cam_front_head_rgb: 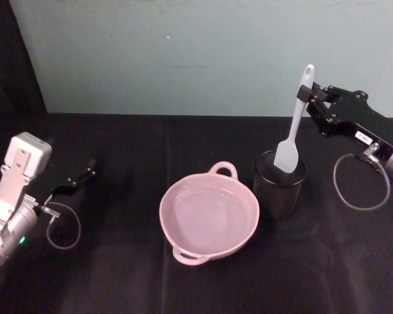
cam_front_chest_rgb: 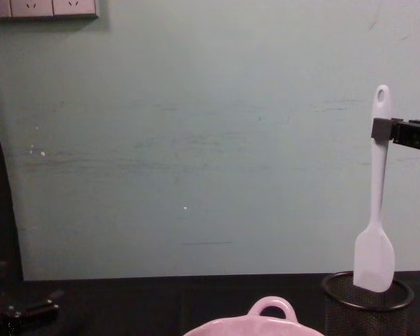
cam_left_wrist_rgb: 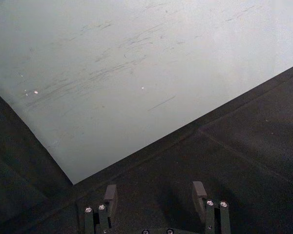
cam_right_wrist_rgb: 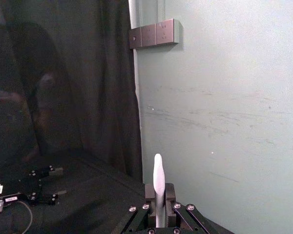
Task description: Use the one hand to pick up the spoon and stir the clear water in the bowl.
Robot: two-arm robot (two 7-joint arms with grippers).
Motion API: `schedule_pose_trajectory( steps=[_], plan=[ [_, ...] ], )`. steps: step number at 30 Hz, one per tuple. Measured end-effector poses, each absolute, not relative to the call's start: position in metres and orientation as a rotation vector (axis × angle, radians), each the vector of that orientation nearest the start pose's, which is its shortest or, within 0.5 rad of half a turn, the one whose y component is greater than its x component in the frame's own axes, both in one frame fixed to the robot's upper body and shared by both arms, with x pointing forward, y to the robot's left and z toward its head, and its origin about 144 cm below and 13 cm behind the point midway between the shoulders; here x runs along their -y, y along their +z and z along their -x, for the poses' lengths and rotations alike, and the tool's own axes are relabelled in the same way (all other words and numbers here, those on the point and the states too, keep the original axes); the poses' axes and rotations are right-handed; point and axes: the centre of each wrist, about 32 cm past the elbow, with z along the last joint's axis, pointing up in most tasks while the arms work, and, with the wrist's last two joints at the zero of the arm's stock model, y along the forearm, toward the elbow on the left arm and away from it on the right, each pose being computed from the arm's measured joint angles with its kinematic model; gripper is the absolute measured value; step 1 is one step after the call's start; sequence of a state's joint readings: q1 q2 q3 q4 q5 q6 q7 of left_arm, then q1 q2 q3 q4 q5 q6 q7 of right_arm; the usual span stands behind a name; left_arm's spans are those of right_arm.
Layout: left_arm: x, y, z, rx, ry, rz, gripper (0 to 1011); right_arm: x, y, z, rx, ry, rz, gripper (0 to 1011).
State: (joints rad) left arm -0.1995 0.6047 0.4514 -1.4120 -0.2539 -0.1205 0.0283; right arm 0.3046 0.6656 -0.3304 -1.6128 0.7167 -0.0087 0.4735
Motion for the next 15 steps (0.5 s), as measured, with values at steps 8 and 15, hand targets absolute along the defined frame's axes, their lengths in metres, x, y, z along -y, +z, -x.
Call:
schedule_pose_trajectory(
  steps=[8, 15],
  plan=[
    [-0.31, 1.14, -0.489, 0.285, 1.248, -0.304, 1005, 0.318, 1.261, -0.513, 0.117, -0.802, -0.086, 117],
    [-0.31, 1.14, -0.489, 0.285, 1.248, -0.304, 1005, 0.297, 1.272, -0.509, 0.146, -0.743, -0.094, 117]
  ],
)
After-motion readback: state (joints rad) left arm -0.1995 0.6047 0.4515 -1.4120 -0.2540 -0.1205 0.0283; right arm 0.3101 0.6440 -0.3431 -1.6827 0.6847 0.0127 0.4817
